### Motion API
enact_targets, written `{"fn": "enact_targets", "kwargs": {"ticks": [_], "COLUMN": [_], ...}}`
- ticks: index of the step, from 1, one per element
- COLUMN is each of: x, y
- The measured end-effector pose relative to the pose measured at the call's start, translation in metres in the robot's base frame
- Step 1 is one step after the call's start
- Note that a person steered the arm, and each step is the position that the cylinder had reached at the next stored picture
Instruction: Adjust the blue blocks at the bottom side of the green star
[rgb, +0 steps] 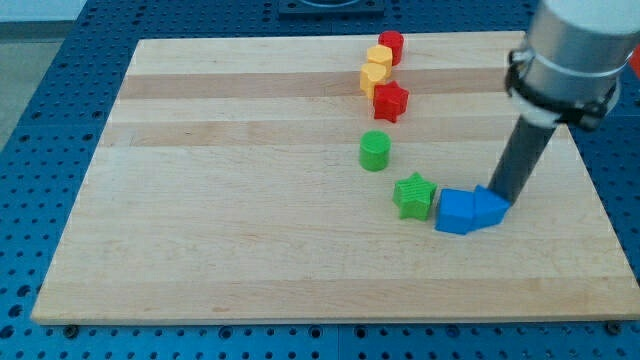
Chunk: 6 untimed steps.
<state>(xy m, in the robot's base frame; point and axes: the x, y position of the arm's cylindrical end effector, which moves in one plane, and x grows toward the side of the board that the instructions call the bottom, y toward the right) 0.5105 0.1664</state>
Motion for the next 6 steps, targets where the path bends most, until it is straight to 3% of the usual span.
{"fn": "enact_targets", "kwargs": {"ticks": [1, 3, 4, 5, 6], "x": [0.025, 0.028, 0.052, 0.084, 0.087], "y": [-0.037, 0.002, 0.017, 0.011, -0.004]}}
